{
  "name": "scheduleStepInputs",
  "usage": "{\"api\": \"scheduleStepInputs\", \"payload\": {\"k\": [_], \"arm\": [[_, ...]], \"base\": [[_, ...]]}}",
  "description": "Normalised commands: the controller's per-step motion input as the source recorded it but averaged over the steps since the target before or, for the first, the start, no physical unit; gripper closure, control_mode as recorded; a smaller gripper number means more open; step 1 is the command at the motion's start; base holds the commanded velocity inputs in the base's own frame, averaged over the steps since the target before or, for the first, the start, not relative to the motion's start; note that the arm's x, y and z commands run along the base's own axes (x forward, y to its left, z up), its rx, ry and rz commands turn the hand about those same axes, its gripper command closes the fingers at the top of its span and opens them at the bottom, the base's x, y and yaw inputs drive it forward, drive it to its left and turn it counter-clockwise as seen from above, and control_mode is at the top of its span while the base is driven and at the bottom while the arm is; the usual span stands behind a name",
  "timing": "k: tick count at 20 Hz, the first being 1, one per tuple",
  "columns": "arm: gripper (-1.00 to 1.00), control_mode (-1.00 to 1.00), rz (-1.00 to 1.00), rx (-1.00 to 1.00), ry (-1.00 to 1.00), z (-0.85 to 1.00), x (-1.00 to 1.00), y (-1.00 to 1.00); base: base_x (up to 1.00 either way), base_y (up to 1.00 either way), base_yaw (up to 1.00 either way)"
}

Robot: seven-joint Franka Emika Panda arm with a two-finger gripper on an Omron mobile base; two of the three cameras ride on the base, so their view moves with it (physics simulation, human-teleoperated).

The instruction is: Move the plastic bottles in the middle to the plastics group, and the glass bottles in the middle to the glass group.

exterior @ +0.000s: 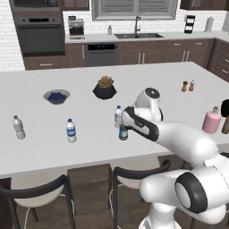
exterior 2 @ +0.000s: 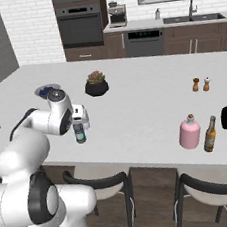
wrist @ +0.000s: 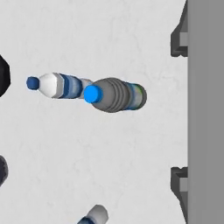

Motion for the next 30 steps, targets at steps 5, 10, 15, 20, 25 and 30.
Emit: {"api": "scheduleStepInputs", "payload": {"k": [5,10,15,20,25,30], "arm": [[-1.00,-1.00,0.00,-0.17,0.04,-0.31,0.30,0.08],[-1.00,-1.00,0.00,-0.09,0.02,-0.16,0.30,0.00],[-1.00,-1.00,0.00,-0.01,0.03,-0.15,0.27,0.00],[-1.00,-1.00,0.00,0.00,0.04,-0.18,0.29,0.00],[-1.00,-1.00,0.00,0.00,0.02,-0.26,0.19,0.00],[-1.00,-1.00,0.00,0.00,0.00,-0.22,0.09,0.00]], "base": [[0.00,0.00,0.00],[0.00,0.00,0.00],[0.00,0.00,0.00],[0.00,0.00,0.00],[0.00,0.00,0.00],[0.00,0.00,0.00]]}}
